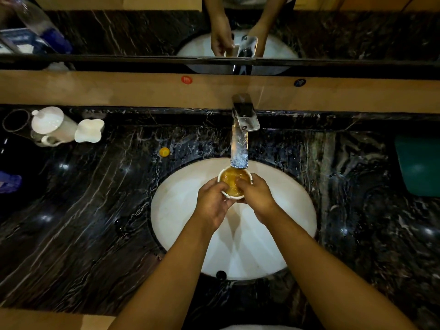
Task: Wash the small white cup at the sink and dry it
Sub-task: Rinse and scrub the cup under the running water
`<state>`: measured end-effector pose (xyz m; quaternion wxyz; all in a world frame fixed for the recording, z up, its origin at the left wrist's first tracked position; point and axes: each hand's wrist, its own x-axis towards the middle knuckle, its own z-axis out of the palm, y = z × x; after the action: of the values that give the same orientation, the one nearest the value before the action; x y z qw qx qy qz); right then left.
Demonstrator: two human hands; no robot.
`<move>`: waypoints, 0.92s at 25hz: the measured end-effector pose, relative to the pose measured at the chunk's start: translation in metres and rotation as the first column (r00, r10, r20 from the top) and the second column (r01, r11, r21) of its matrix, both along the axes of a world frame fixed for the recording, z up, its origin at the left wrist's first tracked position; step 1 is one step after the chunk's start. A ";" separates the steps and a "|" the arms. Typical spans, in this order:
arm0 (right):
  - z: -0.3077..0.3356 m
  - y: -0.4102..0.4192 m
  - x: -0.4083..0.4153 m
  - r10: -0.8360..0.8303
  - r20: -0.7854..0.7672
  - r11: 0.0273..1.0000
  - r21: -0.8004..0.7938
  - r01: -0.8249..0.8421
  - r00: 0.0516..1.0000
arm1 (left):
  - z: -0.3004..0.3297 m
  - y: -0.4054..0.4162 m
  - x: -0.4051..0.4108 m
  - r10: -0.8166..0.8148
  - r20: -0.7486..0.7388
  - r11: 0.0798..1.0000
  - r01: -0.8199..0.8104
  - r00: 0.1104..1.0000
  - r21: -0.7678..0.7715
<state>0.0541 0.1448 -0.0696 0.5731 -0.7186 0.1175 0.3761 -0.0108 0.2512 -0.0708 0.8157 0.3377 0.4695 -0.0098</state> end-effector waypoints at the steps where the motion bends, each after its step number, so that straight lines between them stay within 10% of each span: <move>1: -0.001 -0.003 -0.001 0.023 -0.013 0.999 0.038 -0.022 1.000 | -0.001 0.000 0.001 -0.006 -0.011 1.000 0.006 1.000 0.031; 8: -0.003 0.000 -0.006 0.029 0.085 0.998 -0.056 -0.025 0.996 | -0.007 -0.007 0.009 -0.017 -0.139 0.927 0.067 0.990 0.368; 23: -0.004 -0.002 0.005 0.039 0.110 0.983 -0.184 -0.018 0.993 | -0.003 -0.009 0.013 -0.191 -0.130 0.872 0.229 0.973 0.432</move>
<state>0.0587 0.1429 -0.0735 0.5049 -0.7899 0.1084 0.3307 0.0025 0.2421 -0.0740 0.6907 0.5633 0.4534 -0.0049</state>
